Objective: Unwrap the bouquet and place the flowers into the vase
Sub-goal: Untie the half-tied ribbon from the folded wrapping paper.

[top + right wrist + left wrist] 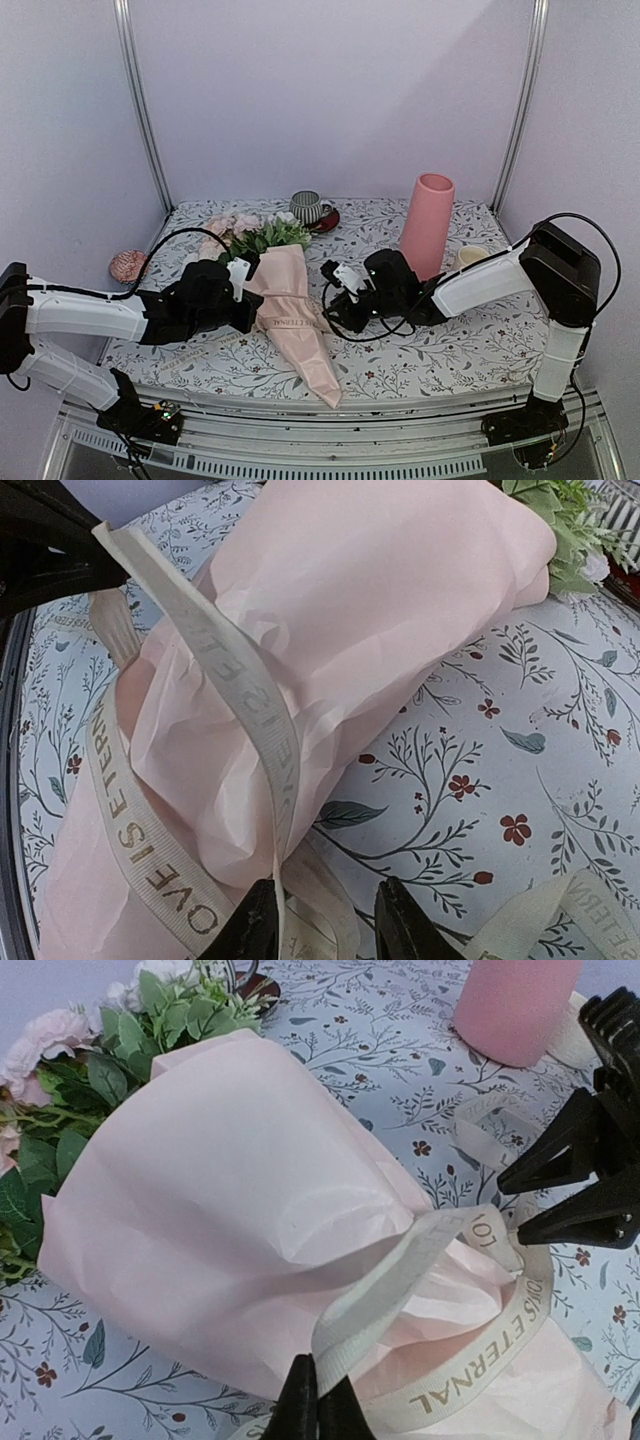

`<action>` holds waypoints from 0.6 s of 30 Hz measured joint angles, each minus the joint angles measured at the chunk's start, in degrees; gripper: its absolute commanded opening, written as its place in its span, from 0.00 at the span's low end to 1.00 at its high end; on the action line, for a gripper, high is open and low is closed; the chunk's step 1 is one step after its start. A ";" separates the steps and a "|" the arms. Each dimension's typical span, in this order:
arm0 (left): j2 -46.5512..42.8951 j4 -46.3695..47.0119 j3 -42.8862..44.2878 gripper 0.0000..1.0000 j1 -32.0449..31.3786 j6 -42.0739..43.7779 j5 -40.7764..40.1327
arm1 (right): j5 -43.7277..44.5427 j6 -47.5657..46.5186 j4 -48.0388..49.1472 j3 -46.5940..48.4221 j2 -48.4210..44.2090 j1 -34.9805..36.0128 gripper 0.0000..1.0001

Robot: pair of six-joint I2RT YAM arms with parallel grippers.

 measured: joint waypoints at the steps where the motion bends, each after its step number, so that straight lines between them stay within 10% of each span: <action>1: 0.00 0.00 0.00 0.00 0.00 0.00 0.00 | -0.15 0.59 0.17 0.00 0.00 -0.04 0.36; 18: 0.00 -0.04 0.00 0.00 0.00 0.00 -0.17 | -4.42 2.99 0.83 2.82 4.74 -0.13 0.25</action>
